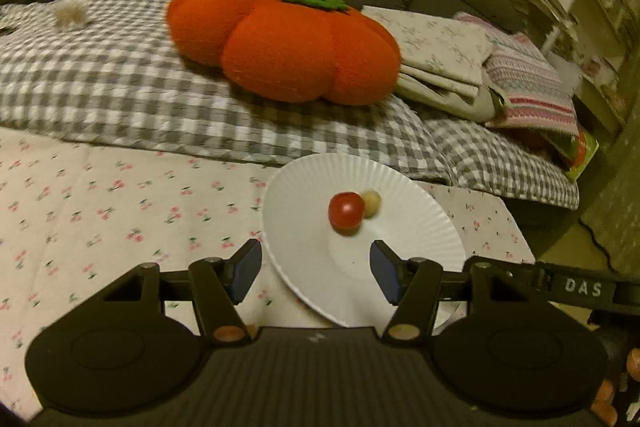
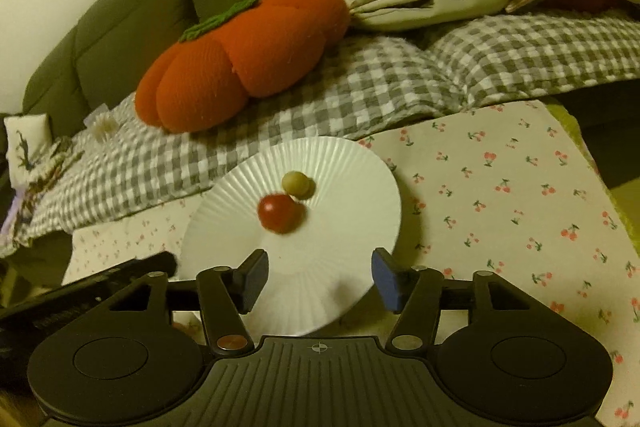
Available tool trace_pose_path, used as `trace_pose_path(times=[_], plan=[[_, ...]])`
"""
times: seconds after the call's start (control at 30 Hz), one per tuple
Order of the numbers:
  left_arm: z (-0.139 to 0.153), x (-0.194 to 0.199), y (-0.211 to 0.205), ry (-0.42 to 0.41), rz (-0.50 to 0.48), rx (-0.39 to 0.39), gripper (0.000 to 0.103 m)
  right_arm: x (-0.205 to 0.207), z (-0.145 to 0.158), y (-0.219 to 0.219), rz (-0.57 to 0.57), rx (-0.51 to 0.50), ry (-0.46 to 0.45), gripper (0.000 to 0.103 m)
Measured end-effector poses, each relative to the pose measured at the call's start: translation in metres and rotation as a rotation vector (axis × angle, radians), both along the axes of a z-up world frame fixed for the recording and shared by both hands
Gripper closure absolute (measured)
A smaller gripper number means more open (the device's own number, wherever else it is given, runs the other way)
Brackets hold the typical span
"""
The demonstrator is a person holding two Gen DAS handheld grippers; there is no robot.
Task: Organize fruits
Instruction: 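Move both tools back from the plate toward the fruits on the cloth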
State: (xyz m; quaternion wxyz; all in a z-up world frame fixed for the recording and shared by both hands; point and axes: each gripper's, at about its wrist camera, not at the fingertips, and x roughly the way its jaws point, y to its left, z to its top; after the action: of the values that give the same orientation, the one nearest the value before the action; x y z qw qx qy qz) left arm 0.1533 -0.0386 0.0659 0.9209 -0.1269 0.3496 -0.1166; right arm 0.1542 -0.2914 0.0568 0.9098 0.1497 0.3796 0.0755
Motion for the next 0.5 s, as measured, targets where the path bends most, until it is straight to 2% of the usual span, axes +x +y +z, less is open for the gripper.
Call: trace_pose_path(times=[0.17,0.33,0.4,0.5], plan=[[0.01,-0.022,0.012,0.0,0.036,0.008,0.042,-0.021,0.012,0.006,0.021,0.021,-0.018,0.04],[0.016,-0.048,0.013,0.017,0.052,0.117,0.041,-0.054,0.021,0.016,0.061,-0.012,-0.051,0.034],[0.018,-0.059,0.017,0.011,0.057,0.135,0.04,-0.068,0.024,0.022,0.076,-0.054,-0.066,0.034],[0.021,-0.075,0.026,0.017,0.085,0.151,0.039,-0.083,0.031,0.025,0.107,-0.033,-0.085,0.029]])
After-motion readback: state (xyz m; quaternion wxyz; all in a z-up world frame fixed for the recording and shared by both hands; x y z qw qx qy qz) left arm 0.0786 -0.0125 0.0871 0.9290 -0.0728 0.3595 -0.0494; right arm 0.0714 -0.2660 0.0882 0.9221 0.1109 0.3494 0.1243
